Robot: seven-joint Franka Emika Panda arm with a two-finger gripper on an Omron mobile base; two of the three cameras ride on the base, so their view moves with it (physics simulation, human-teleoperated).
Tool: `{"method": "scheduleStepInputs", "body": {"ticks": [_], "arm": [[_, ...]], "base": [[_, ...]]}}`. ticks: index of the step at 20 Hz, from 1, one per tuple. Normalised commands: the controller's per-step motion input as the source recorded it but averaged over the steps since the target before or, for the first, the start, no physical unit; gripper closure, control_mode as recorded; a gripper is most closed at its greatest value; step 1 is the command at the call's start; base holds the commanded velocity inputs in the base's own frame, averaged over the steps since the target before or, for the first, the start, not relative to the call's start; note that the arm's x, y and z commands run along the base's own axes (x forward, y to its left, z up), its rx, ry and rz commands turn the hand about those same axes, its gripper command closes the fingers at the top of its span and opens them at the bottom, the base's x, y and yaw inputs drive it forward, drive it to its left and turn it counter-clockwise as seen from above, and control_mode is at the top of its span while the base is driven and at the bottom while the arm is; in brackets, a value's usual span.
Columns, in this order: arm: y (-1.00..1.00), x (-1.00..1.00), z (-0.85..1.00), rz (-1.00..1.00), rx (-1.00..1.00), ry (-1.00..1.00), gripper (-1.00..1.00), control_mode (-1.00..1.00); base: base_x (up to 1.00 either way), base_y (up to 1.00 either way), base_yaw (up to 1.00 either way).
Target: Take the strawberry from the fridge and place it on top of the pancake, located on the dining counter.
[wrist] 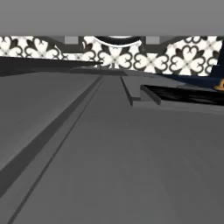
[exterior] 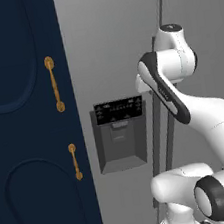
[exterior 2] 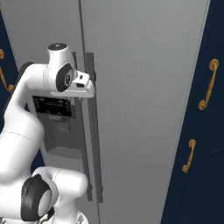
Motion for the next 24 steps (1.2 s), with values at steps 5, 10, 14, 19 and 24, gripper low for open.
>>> {"method": "scheduleStepInputs", "body": {"ticks": [5,10,14,19,24], "arm": [[0.00,0.00,0.00,0.00,0.00,0.00,-1.00,1.00],[0.00,0.00,0.00,0.00,0.00,0.00,-1.00,1.00],[0.00,0.00,0.00,0.00,0.00,0.00,-1.00,1.00],[0.00,0.00,0.00,0.00,0.00,0.00,-1.00,1.00],[0.00,0.00,0.00,0.00,0.00,0.00,-1.00,1.00]], "base": [[-0.52,0.00,0.00],[-0.81,0.00,0.00],[-0.24,-0.23,-0.01],[-0.13,-0.29,0.00],[0.00,-0.37,0.00]]}}
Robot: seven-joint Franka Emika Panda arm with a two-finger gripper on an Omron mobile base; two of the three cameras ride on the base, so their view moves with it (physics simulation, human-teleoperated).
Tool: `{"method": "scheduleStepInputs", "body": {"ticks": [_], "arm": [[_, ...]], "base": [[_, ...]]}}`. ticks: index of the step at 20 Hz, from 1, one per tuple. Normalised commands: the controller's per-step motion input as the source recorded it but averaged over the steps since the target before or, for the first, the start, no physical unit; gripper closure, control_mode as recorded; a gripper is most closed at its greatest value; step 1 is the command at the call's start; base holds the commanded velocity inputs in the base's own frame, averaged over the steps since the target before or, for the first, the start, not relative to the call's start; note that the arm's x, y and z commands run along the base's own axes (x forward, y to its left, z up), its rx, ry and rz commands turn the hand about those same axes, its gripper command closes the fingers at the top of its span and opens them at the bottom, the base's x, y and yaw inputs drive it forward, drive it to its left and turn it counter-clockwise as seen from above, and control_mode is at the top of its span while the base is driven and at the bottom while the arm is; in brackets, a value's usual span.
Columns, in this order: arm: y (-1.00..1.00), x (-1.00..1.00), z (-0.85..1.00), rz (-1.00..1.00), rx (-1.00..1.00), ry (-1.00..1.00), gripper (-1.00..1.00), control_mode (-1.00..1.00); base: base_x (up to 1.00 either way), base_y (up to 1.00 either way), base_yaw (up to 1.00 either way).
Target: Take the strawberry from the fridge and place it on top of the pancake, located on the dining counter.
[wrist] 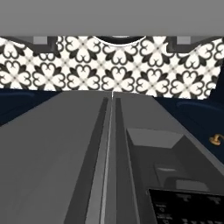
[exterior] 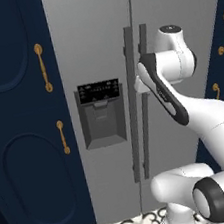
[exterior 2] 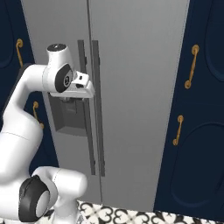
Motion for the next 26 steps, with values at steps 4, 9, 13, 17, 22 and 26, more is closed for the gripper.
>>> {"method": "scheduleStepInputs", "body": {"ticks": [4,9,13,17,22,26], "arm": [[0.00,0.00,0.00,0.00,0.00,0.00,-1.00,1.00],[0.00,0.00,0.00,0.00,0.00,0.00,-1.00,-1.00],[0.00,0.51,-0.03,0.00,0.01,-0.26,-1.00,-1.00],[0.00,0.54,0.00,0.00,0.01,-0.23,-1.00,-1.00],[-0.01,0.12,-0.10,0.00,-0.01,0.00,-1.00,-1.00],[-0.11,0.10,-0.15,0.00,0.00,-0.09,-1.00,-1.00]], "base": [[0.00,-0.34,0.00],[0.00,-0.08,0.00],[0.00,0.00,0.00],[0.00,0.00,0.00],[0.00,0.00,0.00],[0.00,0.00,0.00]]}}
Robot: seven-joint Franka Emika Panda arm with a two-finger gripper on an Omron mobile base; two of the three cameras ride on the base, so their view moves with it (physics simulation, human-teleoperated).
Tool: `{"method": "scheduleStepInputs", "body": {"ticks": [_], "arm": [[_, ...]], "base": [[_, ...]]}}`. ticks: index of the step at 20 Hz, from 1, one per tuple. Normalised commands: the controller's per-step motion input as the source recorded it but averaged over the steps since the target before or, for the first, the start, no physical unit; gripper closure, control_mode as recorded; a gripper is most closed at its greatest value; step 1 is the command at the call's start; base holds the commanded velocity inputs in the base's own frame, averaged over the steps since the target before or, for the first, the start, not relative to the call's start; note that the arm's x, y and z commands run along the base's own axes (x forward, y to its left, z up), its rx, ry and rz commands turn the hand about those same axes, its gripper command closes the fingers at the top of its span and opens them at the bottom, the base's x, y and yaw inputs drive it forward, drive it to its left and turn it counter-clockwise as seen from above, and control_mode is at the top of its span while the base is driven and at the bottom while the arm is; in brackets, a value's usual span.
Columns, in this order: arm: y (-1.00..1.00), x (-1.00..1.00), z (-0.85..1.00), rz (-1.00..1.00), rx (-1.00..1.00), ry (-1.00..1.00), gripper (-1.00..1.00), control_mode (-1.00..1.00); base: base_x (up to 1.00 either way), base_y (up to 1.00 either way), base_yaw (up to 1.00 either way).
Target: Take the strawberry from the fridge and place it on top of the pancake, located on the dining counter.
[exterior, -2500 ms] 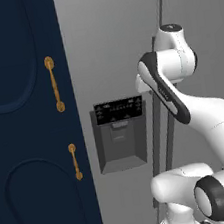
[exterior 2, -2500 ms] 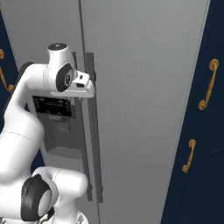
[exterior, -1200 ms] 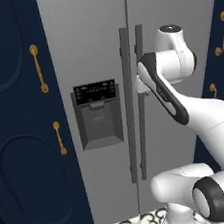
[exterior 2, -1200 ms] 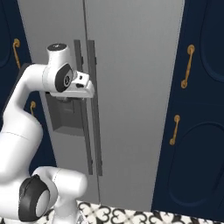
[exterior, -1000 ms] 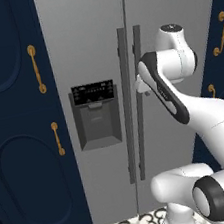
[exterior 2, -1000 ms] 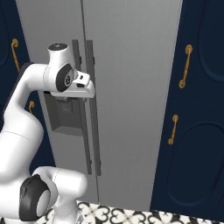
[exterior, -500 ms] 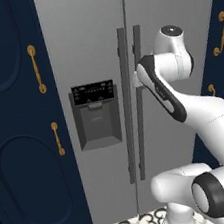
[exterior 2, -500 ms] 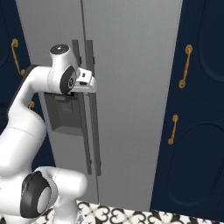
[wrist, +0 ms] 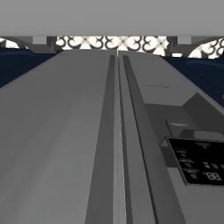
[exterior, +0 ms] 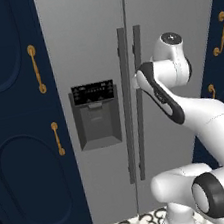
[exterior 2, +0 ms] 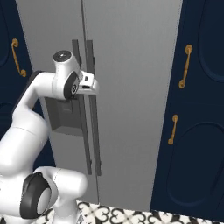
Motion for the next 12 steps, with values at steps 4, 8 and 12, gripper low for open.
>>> {"method": "scheduleStepInputs", "body": {"ticks": [4,8,12], "arm": [[-0.01,0.51,-0.03,-0.03,0.00,-0.01,-1.00,-1.00],[-0.03,0.54,0.00,0.00,0.00,0.03,-1.00,-1.00],[-0.02,0.45,0.00,0.00,0.00,-0.04,-1.00,-1.00]], "base": [[0.00,0.00,0.00],[0.00,0.00,0.00],[0.00,0.00,0.00]]}}
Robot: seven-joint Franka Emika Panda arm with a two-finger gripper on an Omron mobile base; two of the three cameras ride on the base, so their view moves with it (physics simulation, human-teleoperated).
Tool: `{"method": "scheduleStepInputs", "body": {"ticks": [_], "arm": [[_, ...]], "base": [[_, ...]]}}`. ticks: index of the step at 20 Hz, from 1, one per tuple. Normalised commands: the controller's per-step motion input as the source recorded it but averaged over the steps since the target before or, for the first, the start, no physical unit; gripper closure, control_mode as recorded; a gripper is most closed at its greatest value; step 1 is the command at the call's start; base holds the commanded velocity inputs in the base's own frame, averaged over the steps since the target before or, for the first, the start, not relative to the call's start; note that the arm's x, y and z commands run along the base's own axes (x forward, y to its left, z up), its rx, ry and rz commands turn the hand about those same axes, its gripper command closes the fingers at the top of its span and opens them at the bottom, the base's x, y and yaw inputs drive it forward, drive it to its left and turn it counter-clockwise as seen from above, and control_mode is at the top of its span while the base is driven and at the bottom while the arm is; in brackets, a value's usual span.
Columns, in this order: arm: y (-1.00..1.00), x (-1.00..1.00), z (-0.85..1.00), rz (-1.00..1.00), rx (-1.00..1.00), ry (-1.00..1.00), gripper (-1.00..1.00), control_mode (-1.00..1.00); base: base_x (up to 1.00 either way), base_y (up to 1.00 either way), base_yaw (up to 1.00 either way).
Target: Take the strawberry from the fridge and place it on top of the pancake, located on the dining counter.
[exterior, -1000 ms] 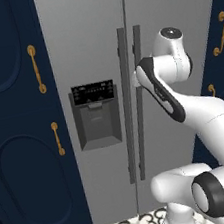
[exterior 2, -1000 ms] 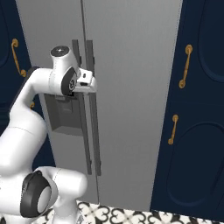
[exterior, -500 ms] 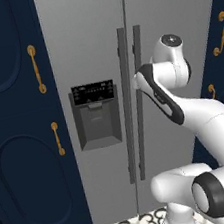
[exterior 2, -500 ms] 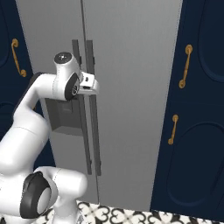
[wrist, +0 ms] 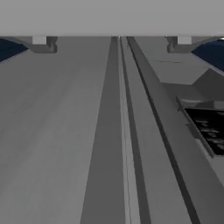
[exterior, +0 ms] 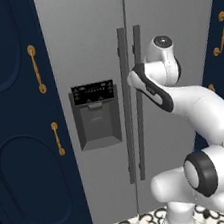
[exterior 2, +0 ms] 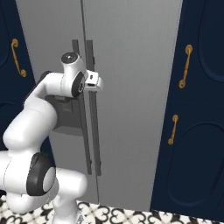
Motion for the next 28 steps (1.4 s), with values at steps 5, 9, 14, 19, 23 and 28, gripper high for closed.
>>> {"method": "scheduleStepInputs", "body": {"ticks": [5,9,14,19,23,28], "arm": [[0.00,0.55,-0.04,0.00,0.00,-0.04,-1.00,-1.00],[0.00,0.42,-0.16,0.00,0.00,-0.14,-1.00,-1.00],[0.00,0.49,-0.10,0.00,0.00,-0.05,-1.00,-1.00],[0.00,0.51,-0.13,0.00,0.00,-0.01,-1.00,-1.00],[0.00,0.38,-0.21,0.00,0.00,-0.11,-1.00,-1.00],[0.00,0.45,-0.26,0.00,0.00,-0.07,1.00,-1.00]], "base": [[0.00,0.00,0.00],[0.00,0.00,0.00],[0.00,0.00,0.00],[0.00,0.00,0.00],[0.00,0.00,0.00],[0.00,0.00,0.00]]}}
